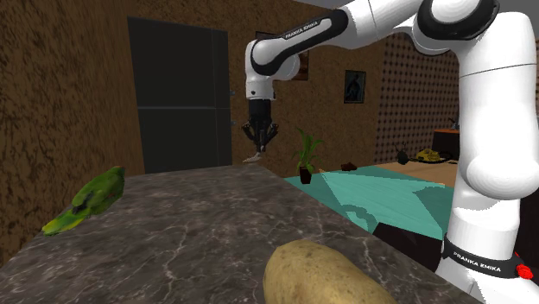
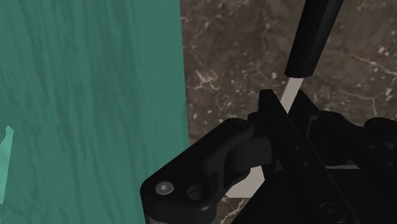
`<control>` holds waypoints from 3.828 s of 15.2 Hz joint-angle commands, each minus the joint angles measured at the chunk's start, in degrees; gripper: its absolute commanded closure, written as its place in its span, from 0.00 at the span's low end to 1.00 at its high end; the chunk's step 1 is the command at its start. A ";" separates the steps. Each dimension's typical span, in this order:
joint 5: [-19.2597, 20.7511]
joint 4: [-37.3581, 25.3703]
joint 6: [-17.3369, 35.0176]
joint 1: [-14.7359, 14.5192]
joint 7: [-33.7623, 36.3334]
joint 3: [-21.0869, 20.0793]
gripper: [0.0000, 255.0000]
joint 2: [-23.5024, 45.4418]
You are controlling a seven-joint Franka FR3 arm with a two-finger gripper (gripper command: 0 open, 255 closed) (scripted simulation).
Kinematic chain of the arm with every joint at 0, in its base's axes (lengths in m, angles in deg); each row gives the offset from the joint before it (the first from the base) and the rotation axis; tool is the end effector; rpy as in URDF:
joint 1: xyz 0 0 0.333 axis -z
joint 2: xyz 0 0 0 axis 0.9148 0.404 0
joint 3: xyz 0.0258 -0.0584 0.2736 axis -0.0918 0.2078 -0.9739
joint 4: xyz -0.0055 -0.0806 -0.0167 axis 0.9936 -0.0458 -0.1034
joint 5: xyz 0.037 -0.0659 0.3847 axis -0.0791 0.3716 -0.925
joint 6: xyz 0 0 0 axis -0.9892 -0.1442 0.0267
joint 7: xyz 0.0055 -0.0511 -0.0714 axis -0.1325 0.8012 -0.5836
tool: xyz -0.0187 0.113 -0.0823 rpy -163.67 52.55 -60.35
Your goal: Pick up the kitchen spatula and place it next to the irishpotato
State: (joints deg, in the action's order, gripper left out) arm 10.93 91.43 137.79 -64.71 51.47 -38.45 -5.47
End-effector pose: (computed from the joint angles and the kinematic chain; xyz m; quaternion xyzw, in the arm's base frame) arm 0.5799 0.0998 0.4101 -0.9701 0.2403 0.0320 0.0080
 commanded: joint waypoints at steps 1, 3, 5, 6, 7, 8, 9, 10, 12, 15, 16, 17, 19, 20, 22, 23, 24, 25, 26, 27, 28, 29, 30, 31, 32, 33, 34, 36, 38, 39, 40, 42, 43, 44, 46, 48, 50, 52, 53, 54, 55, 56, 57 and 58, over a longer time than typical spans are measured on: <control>-0.05 -1.27 -1.59 0.02 -0.01 0.00 1.00 -0.30; -0.07 -2.62 -3.09 0.02 0.01 -0.01 1.00 -0.45; -0.09 -4.04 -4.60 0.02 0.04 -0.01 1.00 -0.54; -0.09 -4.77 -5.36 0.02 0.06 -0.02 1.00 -0.57; -0.09 -5.52 -6.12 0.01 0.08 -0.02 1.00 -0.59; -0.09 -6.28 -6.89 0.01 0.11 -0.03 1.00 -0.59; -0.08 -7.07 -7.67 0.00 0.13 -0.03 1.00 -0.58; -0.08 -7.87 -8.44 -0.01 0.16 -0.04 1.00 -0.56; -0.06 -9.46 -9.94 -0.03 0.21 -0.05 1.00 -0.47; -1.24 -2.57 -8.37 -1.04 2.12 -1.10 1.00 -5.97; -1.66 -0.49 -7.96 -1.41 2.78 -1.47 1.00 -7.72; -2.09 1.50 -7.60 -1.79 3.45 -1.86 1.00 -9.42; -3.00 5.20 -7.02 -2.61 4.83 -2.68 1.00 -12.70; -3.48 6.93 -6.80 -3.04 5.54 -3.11 1.00 -14.29; -4.49 10.15 -6.47 -3.96 7.01 -4.02 1.00 -17.37; -5.02 11.65 -6.35 -4.44 7.77 -4.49 1.00 -18.86; -5.56 13.07 -6.28 -4.93 8.55 -4.98 1.00 -20.32; -6.12 14.42 -6.23 -5.45 9.35 -5.48 1.00 -21.74; -6.69 15.71 -6.22 -5.97 10.16 -6.01 1.00 -23.14; -7.28 16.92 -6.23 -6.51 10.99 -6.54 1.00 -24.49; -7.89 18.06 -6.27 -7.06 11.85 -7.10 1.00 -25.82; -8.51 19.14 -6.34 -7.62 12.72 -7.68 1.00 -27.10; -9.14 20.15 -6.42 -8.20 13.61 -8.27 1.00 -28.35; -9.78 21.10 -6.53 -8.79 14.53 -8.88 1.00 -29.56; -10.44 21.98 -6.65 -9.39 15.47 -9.51 1.00 -30.73; -11.10 22.79 -6.79 -10.01 16.44 -10.15 1.00 -31.86; -11.77 23.54 -6.94 -10.64 17.43 -10.80 1.00 -32.94; -13.14 24.84 -7.28 -11.92 19.48 -12.18 1.00 -34.97; -14.55 25.88 -7.64 -13.19 21.62 -13.65 1.00 -36.82; -15.25 26.30 -7.82 -13.83 22.73 -14.41 1.00 -37.66; -15.96 26.66 -8.01 -14.47 23.85 -15.20 1.00 -38.45; -17.40 27.19 -8.37 -15.71 26.17 -16.85 1.00 -39.88; -18.10 27.36 -8.54 -16.33 27.37 -17.70 1.00 -40.50; -18.80 27.46 -8.70 -16.95 28.59 -18.56 1.00 -41.06; -20.20 27.48 -8.99 -18.10 31.07 -20.39 1.00 -42.02; -21.54 27.25 -9.23 -19.20 33.64 -22.30 1.00 -42.73; -22.84 26.77 -9.41 -20.16 36.26 -24.33 1.00 -43.20; -24.05 26.04 -9.52 -21.02 38.96 -26.45 1.00 -43.41; -24.63 25.59 -9.54 -21.39 40.33 -27.56 1.00 -43.43; -25.18 25.07 -9.55 -21.71 41.70 -28.70 1.00 -43.39; -25.70 24.49 -9.55 -21.98 43.09 -29.89 1.00 -43.29; -26.19 23.86 -9.52 -22.21 44.50 -31.10 1.00 -43.12; -26.64 23.16 -9.47 -22.40 45.92 -32.34 1.00 -42.89; -27.04 22.41 -9.39 -22.54 47.36 -33.62 1.00 -42.60</control>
State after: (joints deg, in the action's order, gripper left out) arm -15.66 114.68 128.40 -87.08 97.25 -70.75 -48.36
